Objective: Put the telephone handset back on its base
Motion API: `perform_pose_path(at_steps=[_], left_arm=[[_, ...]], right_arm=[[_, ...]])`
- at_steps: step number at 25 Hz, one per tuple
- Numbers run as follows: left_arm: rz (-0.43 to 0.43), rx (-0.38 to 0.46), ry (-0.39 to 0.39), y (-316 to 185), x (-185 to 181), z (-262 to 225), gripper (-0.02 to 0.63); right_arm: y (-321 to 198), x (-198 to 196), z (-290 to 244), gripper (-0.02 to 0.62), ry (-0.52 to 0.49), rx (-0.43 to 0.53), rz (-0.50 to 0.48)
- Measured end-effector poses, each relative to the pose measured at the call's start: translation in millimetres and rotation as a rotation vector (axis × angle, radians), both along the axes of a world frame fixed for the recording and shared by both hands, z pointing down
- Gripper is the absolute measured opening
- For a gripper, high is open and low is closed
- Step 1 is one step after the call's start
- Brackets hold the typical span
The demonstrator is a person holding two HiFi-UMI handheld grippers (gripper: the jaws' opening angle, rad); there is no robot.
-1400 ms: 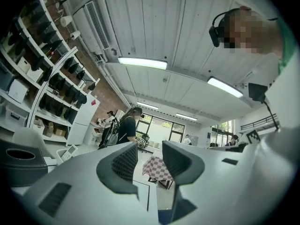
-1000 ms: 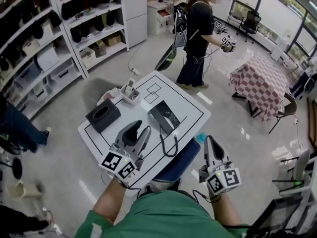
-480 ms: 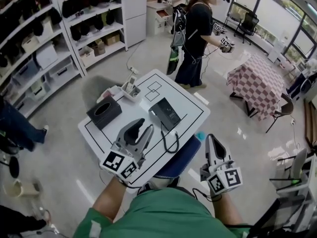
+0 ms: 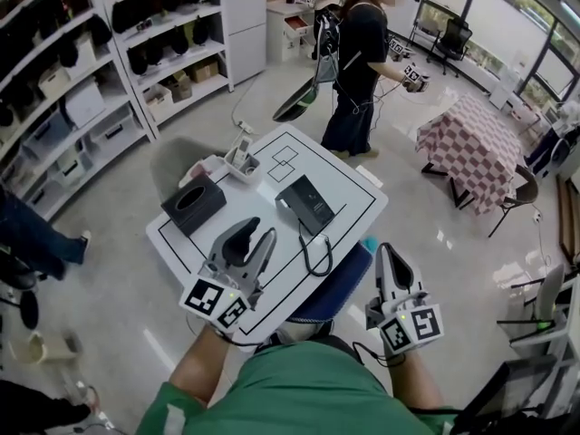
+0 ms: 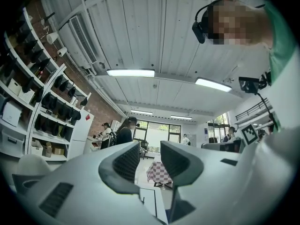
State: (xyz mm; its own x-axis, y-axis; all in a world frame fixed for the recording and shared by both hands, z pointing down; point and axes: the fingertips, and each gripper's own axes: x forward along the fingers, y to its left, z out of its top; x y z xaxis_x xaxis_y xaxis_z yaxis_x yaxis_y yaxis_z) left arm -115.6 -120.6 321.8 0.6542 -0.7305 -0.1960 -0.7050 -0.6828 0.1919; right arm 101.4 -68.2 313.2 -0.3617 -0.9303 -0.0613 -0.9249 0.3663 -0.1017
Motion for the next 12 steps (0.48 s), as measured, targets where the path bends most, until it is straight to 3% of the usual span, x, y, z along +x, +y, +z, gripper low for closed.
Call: perform_pose_path(at_steps=[12], left_arm=[[-0.004,-0.015,-0.018,-6,-7,11,0.149]], right_arm=[[-7,-1,8,0.015,0.006,0.000,0.018]])
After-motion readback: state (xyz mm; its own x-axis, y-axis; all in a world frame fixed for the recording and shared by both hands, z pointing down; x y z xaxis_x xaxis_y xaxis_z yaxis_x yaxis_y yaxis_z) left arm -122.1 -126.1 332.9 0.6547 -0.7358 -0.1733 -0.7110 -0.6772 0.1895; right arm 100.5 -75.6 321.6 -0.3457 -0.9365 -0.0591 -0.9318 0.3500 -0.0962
